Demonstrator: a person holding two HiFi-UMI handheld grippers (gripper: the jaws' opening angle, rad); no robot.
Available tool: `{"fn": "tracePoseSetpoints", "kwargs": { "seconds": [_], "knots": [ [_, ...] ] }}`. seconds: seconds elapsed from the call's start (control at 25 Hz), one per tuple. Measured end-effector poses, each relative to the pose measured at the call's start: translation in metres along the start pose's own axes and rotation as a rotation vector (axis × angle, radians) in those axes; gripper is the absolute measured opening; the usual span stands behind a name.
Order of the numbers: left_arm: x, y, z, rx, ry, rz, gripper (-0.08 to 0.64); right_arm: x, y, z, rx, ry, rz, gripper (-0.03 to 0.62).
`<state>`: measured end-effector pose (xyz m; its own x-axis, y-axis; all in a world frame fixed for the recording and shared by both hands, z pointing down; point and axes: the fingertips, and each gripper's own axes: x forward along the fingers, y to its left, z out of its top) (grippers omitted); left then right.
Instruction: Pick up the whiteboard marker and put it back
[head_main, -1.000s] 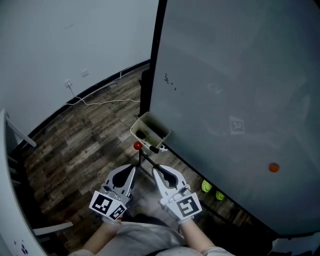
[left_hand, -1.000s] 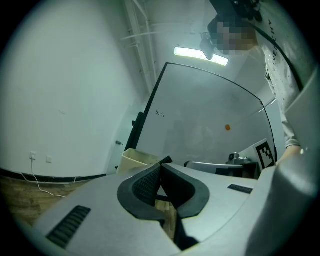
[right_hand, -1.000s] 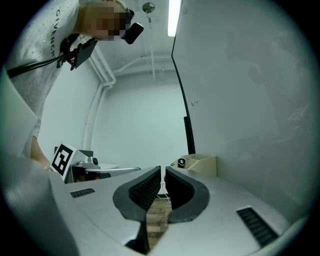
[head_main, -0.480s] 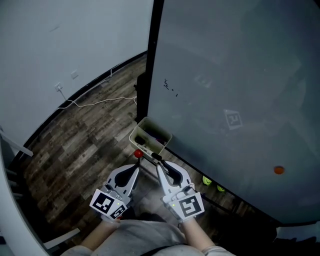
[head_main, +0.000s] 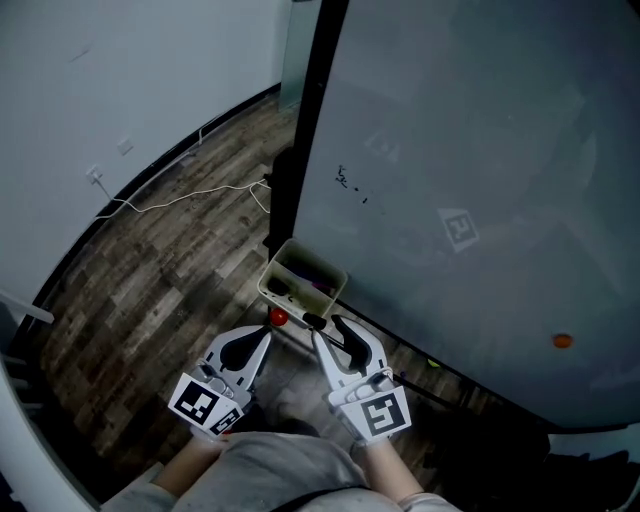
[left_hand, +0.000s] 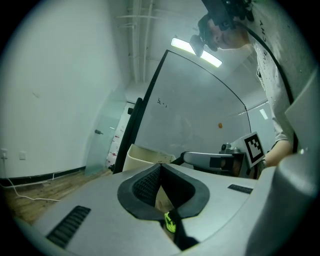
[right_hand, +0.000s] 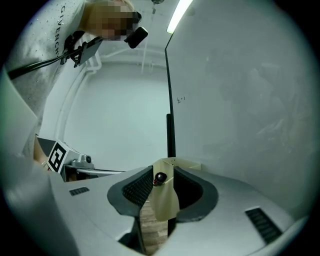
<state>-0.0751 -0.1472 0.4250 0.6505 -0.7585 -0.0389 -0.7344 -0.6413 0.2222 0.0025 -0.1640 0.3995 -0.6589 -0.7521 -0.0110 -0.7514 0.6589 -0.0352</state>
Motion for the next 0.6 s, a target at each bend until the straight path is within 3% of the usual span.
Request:
{"fn": "tracePoseSetpoints", "kwargs": {
  "seconds": [0.44, 0.6],
  "knots": [
    [0.008, 0.012, 0.002, -0.005, 0.019, -0.083, 0.015, 0.013, 0.0, -0.007, 0.029, 0.026, -0.115, 0.117],
    [0.007, 0.013, -0.001, -0.014, 0.03, -0.105, 0.015, 0.012, 0.002, -0.008, 0.022, 0.033, -0.12, 0.117]
  ]
}}
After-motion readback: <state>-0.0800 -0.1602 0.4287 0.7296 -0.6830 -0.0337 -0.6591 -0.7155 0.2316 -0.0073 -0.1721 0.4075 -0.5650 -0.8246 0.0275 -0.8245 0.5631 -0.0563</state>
